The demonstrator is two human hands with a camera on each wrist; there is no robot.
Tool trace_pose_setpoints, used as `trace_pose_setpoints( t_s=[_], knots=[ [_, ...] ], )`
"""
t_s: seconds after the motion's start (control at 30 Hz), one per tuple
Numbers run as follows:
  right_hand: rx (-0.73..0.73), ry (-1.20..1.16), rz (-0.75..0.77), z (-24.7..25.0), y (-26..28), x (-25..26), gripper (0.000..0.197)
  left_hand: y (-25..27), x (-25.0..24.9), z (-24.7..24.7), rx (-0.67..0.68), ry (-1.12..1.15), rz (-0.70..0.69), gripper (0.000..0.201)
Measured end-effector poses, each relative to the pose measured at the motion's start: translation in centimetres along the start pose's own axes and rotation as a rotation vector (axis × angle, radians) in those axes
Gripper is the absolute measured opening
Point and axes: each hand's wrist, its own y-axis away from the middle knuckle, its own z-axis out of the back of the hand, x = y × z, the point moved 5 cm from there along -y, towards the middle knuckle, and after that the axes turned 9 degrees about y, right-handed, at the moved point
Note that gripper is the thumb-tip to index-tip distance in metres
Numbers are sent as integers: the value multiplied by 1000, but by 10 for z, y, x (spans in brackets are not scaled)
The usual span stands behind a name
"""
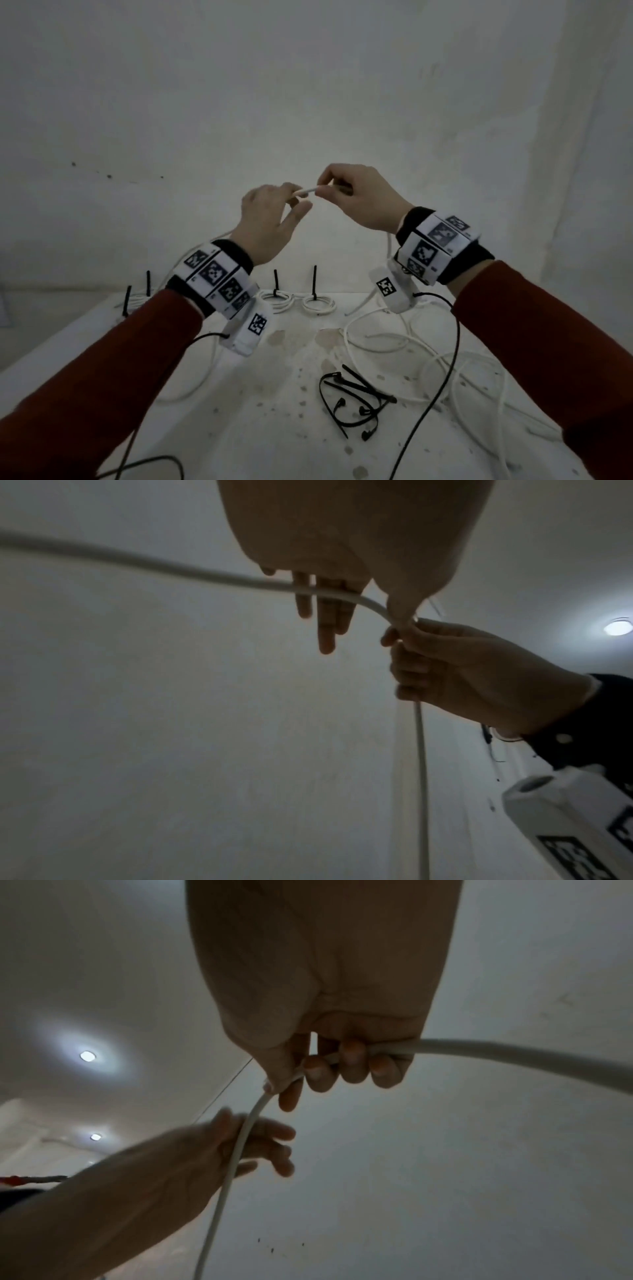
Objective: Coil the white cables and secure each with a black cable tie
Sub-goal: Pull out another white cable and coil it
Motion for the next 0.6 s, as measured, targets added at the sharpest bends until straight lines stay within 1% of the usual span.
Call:
trace_pose_setpoints(
  t_s=[0.07,0.1,0.2,0.27,0.33,0.43,0.6],
  knots=[
    [-49,-51,9,-1,-3,5,14,-9,-9,9,-86,70,-78,36],
    [-65,-63,1,-1,-4,4,14,-12,-9,14,-133,65,-87,32],
    [-84,-106,-77,-5,-1,-11,13,-16,1,34,-259,-19,-67,26],
    [-72,-260,-197,-9,7,-27,18,-16,12,48,-307,-56,-42,26],
    [-26,-418,-311,-15,21,-39,22,-16,24,62,-338,-84,-5,27],
    [61,-627,-396,-23,44,-51,26,-14,41,78,-362,-129,43,28],
    [134,-918,-561,-29,74,-57,32,-12,65,81,-324,-146,101,29]
  ],
)
